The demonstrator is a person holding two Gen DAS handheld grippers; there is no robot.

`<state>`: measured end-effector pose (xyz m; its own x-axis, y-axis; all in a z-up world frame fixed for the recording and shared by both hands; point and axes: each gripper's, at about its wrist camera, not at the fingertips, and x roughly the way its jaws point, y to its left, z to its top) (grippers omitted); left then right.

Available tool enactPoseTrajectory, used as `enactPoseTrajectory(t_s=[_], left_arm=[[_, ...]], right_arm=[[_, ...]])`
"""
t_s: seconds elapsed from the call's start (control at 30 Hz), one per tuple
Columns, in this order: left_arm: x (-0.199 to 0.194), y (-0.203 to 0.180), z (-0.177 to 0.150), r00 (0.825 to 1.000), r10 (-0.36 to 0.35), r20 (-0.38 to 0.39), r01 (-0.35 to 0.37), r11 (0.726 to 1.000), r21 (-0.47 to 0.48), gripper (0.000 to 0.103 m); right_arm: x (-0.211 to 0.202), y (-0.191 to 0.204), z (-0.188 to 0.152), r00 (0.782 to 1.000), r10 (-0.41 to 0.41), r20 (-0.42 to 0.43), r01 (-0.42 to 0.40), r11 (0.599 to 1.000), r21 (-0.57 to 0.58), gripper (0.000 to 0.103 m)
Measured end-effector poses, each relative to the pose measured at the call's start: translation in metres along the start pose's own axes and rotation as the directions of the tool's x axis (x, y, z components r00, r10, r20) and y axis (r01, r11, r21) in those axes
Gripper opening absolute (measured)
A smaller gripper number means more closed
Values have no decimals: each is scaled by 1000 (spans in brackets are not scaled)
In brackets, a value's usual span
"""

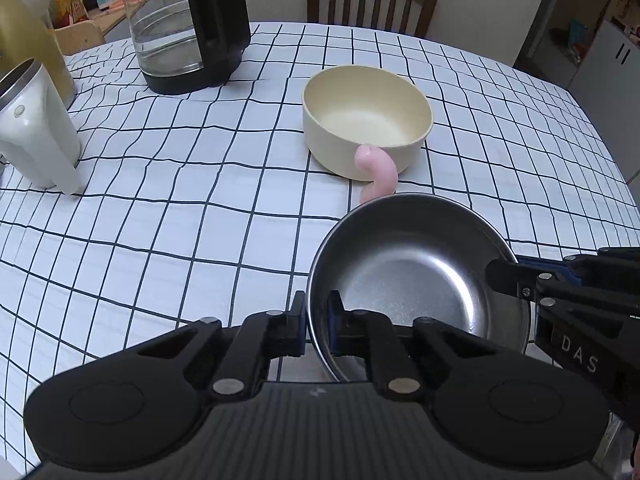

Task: Organize plates and bowls

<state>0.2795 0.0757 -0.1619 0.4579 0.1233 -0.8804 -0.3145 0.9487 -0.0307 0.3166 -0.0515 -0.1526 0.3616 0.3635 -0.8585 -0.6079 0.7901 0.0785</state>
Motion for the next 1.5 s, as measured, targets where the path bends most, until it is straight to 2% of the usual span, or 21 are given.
enactPoseTrajectory(t_s=[0.17, 0.47, 0.77, 0.97, 1.2, 1.5], left_arm=[[-3, 3, -4, 1000, -14, -10, 14, 1000, -15, 6], [-22, -7, -18, 999, -29, -18, 29, 1000, 13, 6], [-66, -27, -25, 998, -58, 15, 57, 996, 67, 6], [-103, -43, -32, 993, -104, 58, 99, 990, 97, 6], [-141, -72, -45, 984, -153, 93, 135, 975, 177, 6], [-162, -121, -70, 969, -234, 75, 202, 933, 299, 6]], right_arm=[[-3, 4, -3, 1000, -20, 9, 20, 1000, -1, 5], [-18, 5, -17, 1000, -29, 3, 29, 999, 38, 5], [-65, 0, -31, 998, -44, 39, 40, 994, 97, 5], [-108, -5, -41, 994, -62, 85, 50, 989, 138, 5], [-156, -13, -60, 983, -118, 143, 90, 978, 190, 5], [-204, -36, -102, 965, -206, 163, 151, 942, 299, 5]])
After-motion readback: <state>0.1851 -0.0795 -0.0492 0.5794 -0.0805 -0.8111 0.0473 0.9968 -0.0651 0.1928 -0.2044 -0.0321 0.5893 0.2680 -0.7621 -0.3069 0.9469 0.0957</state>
